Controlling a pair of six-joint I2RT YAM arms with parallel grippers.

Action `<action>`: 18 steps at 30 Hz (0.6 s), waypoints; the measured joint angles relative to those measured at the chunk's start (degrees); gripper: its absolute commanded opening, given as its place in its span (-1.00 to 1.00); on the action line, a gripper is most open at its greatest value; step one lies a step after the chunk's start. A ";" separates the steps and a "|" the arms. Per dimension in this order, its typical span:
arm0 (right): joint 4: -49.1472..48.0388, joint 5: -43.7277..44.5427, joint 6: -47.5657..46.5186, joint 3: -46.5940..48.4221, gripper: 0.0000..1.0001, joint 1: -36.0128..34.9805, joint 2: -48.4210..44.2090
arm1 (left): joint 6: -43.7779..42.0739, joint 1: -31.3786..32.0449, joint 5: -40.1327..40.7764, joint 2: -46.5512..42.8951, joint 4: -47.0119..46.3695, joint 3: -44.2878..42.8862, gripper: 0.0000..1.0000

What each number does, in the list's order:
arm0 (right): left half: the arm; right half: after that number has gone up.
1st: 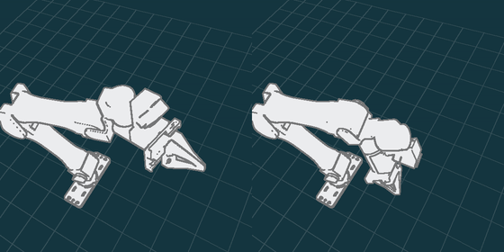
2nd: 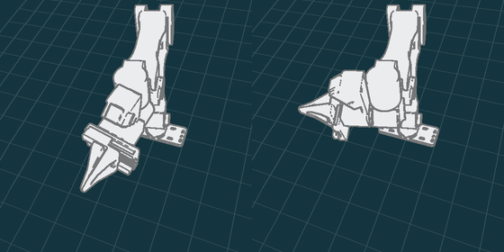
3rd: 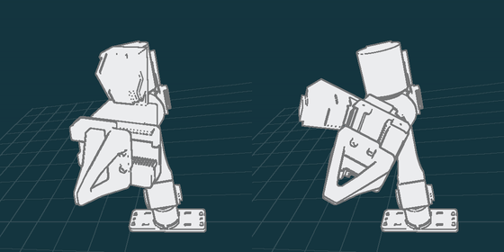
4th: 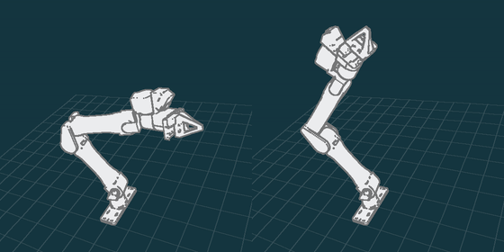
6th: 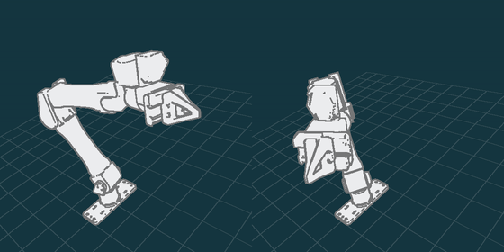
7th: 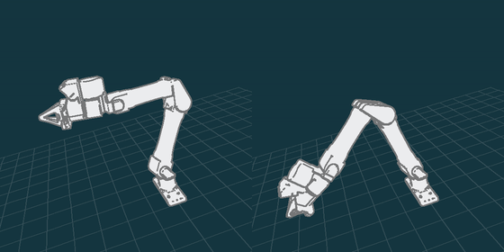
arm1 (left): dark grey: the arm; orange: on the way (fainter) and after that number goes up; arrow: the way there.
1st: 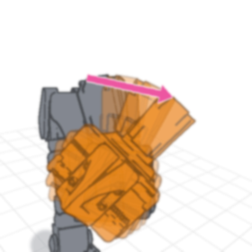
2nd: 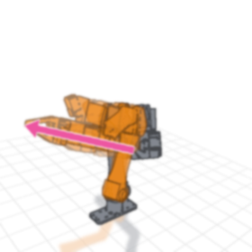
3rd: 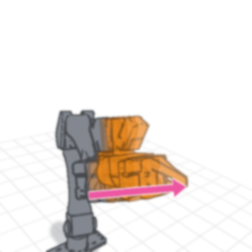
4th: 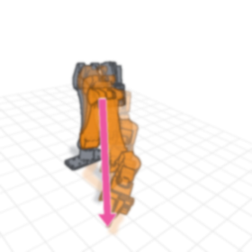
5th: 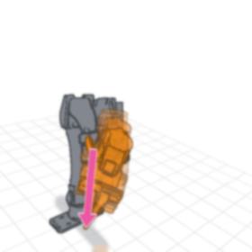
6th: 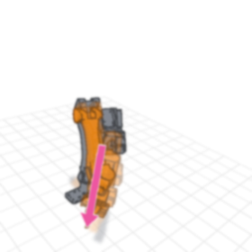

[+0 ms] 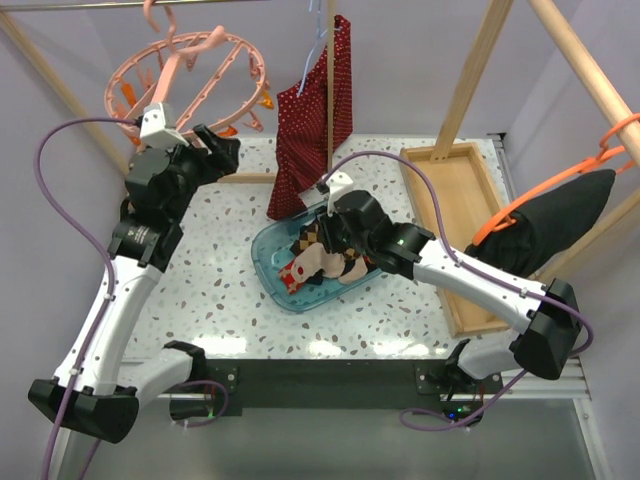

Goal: Remove the socks clipped to the hanger

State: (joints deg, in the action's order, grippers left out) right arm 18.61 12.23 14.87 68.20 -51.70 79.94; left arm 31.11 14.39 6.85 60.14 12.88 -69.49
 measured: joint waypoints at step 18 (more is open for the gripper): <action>3.39 -3.85 2.73 -3.30 0.77 0.00 -1.77 | -3.76 4.50 -27.61 -5.27 -3.43 8.33 1.00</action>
State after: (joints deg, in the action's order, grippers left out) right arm 22.00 8.38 17.61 64.90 -51.70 78.17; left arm 27.35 18.90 -20.75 54.87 9.45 -61.17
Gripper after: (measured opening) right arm 0.838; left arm 0.997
